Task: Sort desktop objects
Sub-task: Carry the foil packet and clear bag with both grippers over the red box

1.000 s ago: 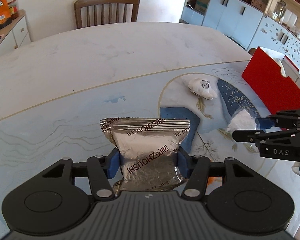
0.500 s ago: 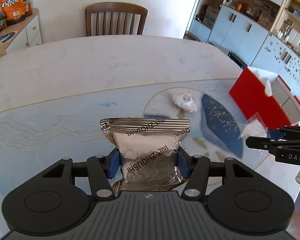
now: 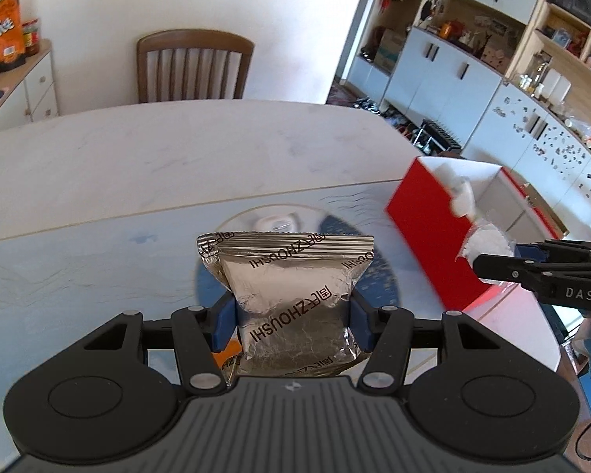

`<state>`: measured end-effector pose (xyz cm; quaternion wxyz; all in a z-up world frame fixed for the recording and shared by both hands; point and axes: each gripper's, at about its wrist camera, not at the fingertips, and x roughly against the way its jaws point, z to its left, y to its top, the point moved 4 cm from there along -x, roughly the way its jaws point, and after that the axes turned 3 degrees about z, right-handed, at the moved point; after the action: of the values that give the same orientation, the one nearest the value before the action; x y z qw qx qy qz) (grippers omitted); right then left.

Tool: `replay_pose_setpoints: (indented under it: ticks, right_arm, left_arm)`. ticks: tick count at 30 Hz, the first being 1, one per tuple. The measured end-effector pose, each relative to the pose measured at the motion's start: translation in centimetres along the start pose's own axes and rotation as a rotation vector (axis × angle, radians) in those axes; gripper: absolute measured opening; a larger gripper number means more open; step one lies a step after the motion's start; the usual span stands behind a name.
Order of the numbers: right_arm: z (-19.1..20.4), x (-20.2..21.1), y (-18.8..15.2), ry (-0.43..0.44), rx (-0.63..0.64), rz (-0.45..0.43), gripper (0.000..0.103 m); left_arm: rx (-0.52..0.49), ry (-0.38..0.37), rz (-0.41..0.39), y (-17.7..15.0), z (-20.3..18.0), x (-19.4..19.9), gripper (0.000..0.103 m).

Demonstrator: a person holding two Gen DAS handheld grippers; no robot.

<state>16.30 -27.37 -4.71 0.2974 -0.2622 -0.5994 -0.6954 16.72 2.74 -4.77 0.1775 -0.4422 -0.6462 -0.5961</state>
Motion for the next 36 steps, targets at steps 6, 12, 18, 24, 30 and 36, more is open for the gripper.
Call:
replay_pose_setpoints:
  ticks: [6, 12, 18, 24, 30, 36]
  right_arm:
    - [-3.3, 1.6, 0.4, -0.029, -0.017, -0.025, 0.039]
    - [-7.0, 3.0, 0.3, -0.061, -0.046, -0.051, 0.039]
    - [-11.0, 4.4, -0.2, -0.103, -0.081, -0.066, 0.039]
    - [-14.7, 5.2, -0.5, -0.146, -0.109, -0.069, 0.039]
    - [-18.0, 5.6, -0.7, -0.186, -0.13, -0.067, 0.039]
    - [-20.7, 5.1, -0.5, -0.206, -0.138, -0.048, 0.039]
  left_arm:
    - [-0.036, -0.016, -0.017, 1.3, -3.9, -0.8, 0.056]
    - [-0.077, -0.051, -0.018, 2.6, -8.2, -2.6, 0.056]
    - [-0.142, -0.092, -0.013, 4.0, -12.8, -4.7, 0.056]
    - [-0.223, -0.134, -0.011, 5.3, -17.4, -6.5, 0.056]
    - [-0.302, -0.166, 0.009, 5.9, -21.4, -8.4, 0.056]
    - [-0.378, -0.179, 0.04, 6.3, -24.6, -10.7, 0.056]
